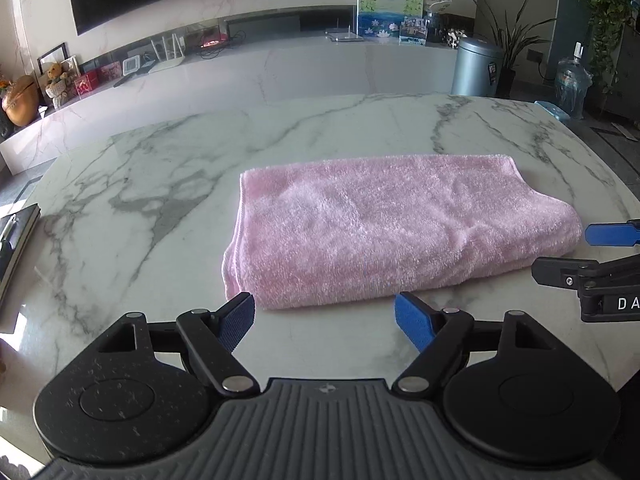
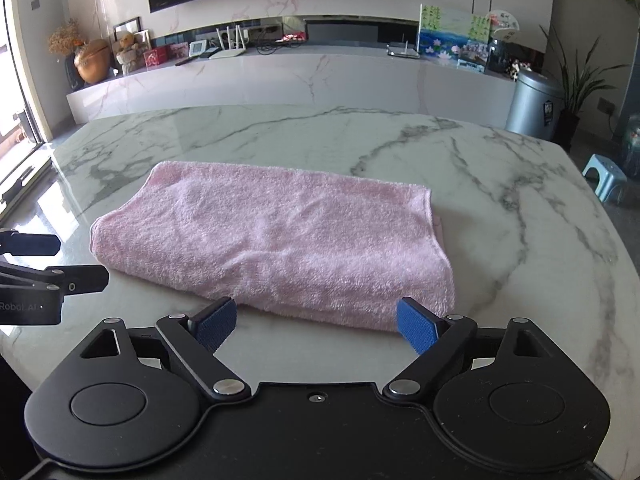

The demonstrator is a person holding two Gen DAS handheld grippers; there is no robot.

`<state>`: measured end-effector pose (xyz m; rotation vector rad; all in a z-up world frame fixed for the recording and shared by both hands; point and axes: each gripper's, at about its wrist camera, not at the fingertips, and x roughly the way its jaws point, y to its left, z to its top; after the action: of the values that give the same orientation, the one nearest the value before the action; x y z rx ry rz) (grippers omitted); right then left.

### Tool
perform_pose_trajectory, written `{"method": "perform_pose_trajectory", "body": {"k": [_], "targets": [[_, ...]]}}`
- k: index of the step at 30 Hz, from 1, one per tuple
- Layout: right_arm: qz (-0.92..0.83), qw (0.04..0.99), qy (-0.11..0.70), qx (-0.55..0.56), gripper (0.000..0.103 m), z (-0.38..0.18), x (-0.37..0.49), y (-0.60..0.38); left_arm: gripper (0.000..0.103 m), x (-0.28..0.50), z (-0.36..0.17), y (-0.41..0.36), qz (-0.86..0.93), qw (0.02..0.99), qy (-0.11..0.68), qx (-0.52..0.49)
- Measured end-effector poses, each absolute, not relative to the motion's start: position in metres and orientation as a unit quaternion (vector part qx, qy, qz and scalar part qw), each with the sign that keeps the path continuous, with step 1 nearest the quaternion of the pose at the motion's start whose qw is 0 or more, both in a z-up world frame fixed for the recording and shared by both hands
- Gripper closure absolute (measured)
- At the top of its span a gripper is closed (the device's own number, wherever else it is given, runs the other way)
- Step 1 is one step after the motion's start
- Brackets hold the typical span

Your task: Fold towel

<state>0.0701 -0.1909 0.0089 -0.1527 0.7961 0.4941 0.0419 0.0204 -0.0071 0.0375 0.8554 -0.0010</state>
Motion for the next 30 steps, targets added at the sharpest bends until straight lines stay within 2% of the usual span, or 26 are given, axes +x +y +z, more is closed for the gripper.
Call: {"method": "perform_pose_trajectory", "body": {"k": [3, 10, 30], "targets": [[0.222, 0.892, 0.389, -0.067, 0.013, -0.004, 0.063, -0.188, 0.025, 0.034, -0.021, 0.015, 0.006, 0.906, 0.423, 0.009], [0.204, 0.892, 0.400, -0.058, 0.001, -0.025, 0.050, -0.182, 0.018, 0.021, -0.034, 0.010, 0.019, 0.910, 0.414, 0.005], [0.163, 0.901, 0.396, -0.066, 0.001, -0.049, 0.046, -0.187, 0.017, 0.015, -0.059, 0.006, 0.019, 0.909, 0.416, -0.008]]}}
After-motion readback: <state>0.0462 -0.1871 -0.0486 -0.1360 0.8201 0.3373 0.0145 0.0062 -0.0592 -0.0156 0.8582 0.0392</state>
